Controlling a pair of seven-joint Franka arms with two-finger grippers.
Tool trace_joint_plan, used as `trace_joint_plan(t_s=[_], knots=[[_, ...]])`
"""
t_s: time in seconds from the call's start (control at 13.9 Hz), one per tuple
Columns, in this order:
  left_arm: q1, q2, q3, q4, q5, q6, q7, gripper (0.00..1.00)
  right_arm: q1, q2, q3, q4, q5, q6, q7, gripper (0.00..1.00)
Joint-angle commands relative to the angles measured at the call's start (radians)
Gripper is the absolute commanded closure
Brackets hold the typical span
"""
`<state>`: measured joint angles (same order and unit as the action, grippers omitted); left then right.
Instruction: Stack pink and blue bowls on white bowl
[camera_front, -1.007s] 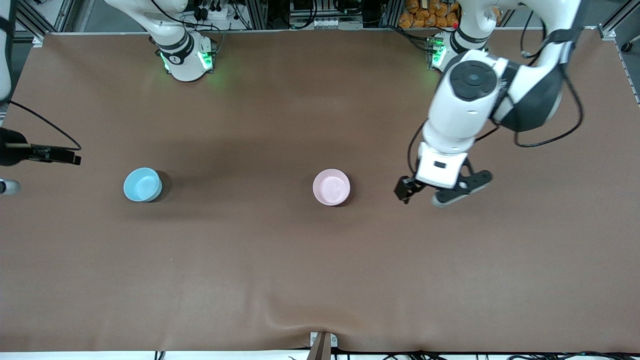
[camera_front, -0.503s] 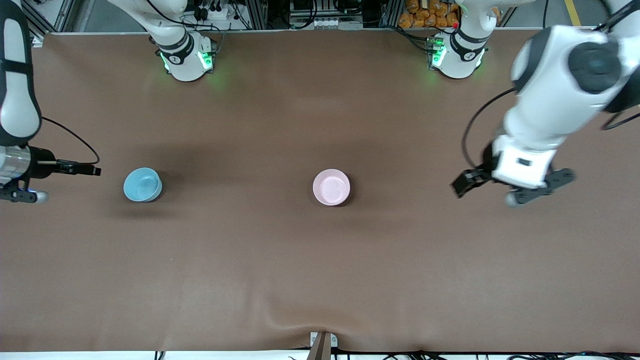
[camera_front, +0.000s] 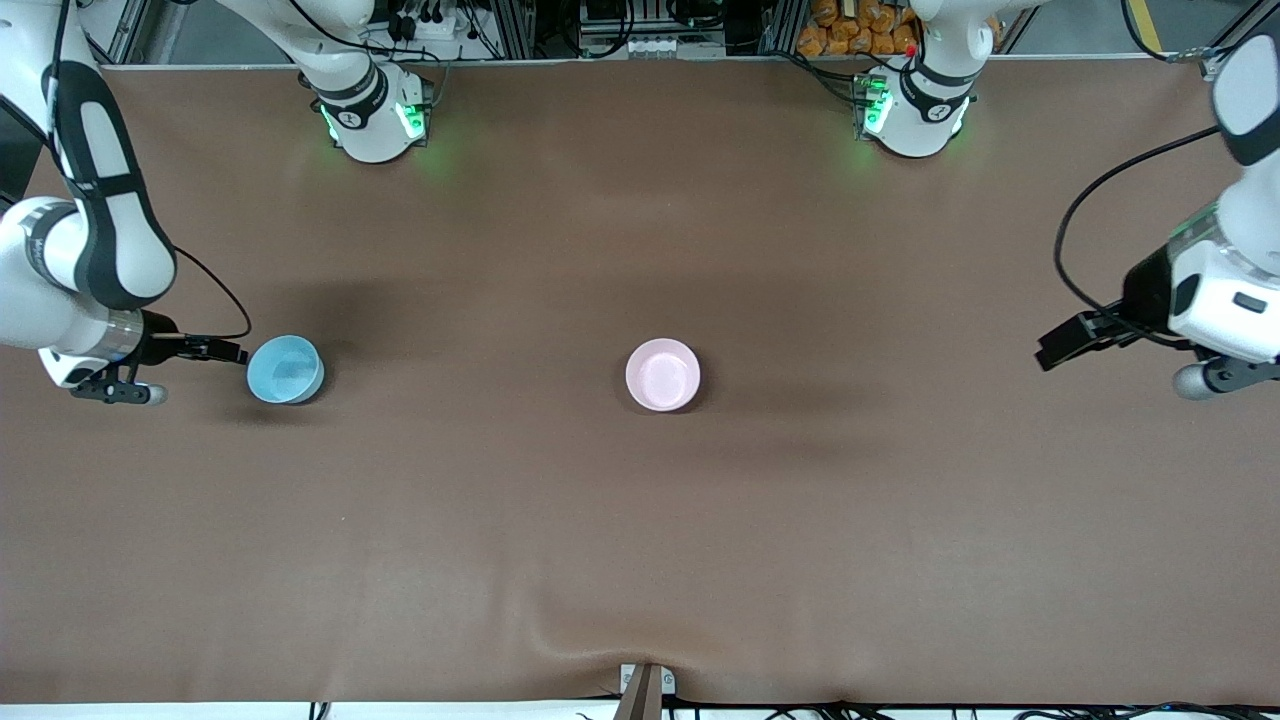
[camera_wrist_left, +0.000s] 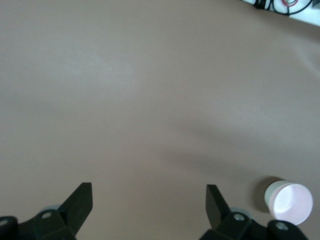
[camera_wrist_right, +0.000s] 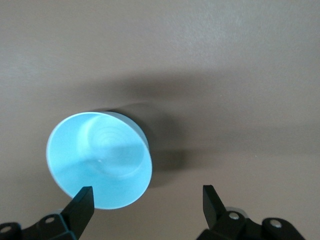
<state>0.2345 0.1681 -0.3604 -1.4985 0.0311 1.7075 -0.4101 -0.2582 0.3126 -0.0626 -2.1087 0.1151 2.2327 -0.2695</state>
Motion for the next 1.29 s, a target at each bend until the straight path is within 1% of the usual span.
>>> trace_joint_plan(t_s=[0.0, 0.22, 0.36, 0.43, 0.79, 0.86, 1.01, 1.08, 1.15, 1.22], knots=[[0.043, -0.033, -0.008, 0.001, -0.022, -0.051, 0.077, 0.00, -0.024, 0.029, 0.017, -0.025, 0.015, 0.074, -0.031, 0.30], [0.078, -0.056, -0.005, 0.001, -0.030, -0.080, 0.155, 0.00, -0.024, 0.060, 0.018, -0.037, 0.017, 0.122, -0.031, 0.38], [0.083, -0.059, -0.003, 0.001, -0.030, -0.089, 0.195, 0.00, -0.021, 0.065, 0.020, -0.051, 0.021, 0.145, -0.031, 0.38], [0.083, -0.065, -0.003, 0.001, -0.028, -0.089, 0.198, 0.00, -0.021, 0.065, 0.021, -0.053, 0.021, 0.147, -0.031, 0.41], [0.080, -0.073, -0.014, 0.001, -0.025, -0.089, 0.198, 0.00, -0.012, 0.065, 0.023, -0.053, 0.028, 0.143, -0.027, 0.95], [0.080, -0.073, -0.015, 0.001, -0.023, -0.089, 0.198, 0.00, -0.012, 0.065, 0.024, -0.053, 0.031, 0.143, -0.024, 1.00], [0.072, -0.093, -0.011, 0.000, -0.026, -0.089, 0.206, 0.00, -0.010, 0.065, 0.024, -0.053, 0.063, 0.134, -0.025, 1.00], [0.045, -0.099, 0.001, -0.002, -0.022, -0.089, 0.208, 0.00, -0.006, 0.062, 0.024, -0.053, 0.063, 0.134, -0.022, 1.00], [-0.005, -0.102, 0.035, -0.005, -0.016, -0.097, 0.206, 0.00, 0.008, 0.053, 0.024, -0.051, 0.064, 0.124, -0.013, 1.00], [-0.064, -0.107, 0.102, -0.003, -0.014, -0.117, 0.208, 0.00, 0.023, 0.043, 0.026, -0.033, 0.067, 0.083, 0.005, 1.00]])
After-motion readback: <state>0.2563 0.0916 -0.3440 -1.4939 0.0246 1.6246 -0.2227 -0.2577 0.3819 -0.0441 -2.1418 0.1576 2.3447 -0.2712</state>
